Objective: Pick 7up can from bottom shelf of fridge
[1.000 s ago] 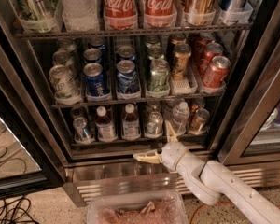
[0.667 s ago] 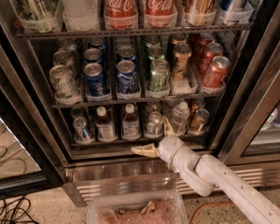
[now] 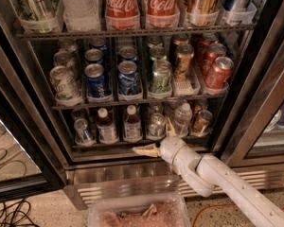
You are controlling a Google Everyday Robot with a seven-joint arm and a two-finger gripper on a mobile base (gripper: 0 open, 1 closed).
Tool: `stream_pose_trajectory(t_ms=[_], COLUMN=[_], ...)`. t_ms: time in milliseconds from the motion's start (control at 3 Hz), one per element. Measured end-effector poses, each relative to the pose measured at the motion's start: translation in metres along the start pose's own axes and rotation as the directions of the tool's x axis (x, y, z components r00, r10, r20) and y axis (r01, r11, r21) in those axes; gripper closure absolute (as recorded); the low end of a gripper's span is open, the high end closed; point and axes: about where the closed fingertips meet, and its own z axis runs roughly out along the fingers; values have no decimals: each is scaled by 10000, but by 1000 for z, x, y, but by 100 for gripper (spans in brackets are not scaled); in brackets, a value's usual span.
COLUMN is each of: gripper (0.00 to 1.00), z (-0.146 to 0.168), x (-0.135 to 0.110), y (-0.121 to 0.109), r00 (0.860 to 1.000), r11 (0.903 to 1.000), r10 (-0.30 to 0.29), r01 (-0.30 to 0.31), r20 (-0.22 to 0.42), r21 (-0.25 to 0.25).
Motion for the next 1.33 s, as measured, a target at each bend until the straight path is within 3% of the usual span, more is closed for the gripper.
stream_pose_trajectory(t_ms=[333, 1333], gripper=[19, 89], z=[0, 0], x=[0, 0], y=[0, 0], r00=[10000, 10000], r11=[10000, 10000], r10=[0, 0], r01=[0, 0], r20=[0, 1], r21=[0, -1])
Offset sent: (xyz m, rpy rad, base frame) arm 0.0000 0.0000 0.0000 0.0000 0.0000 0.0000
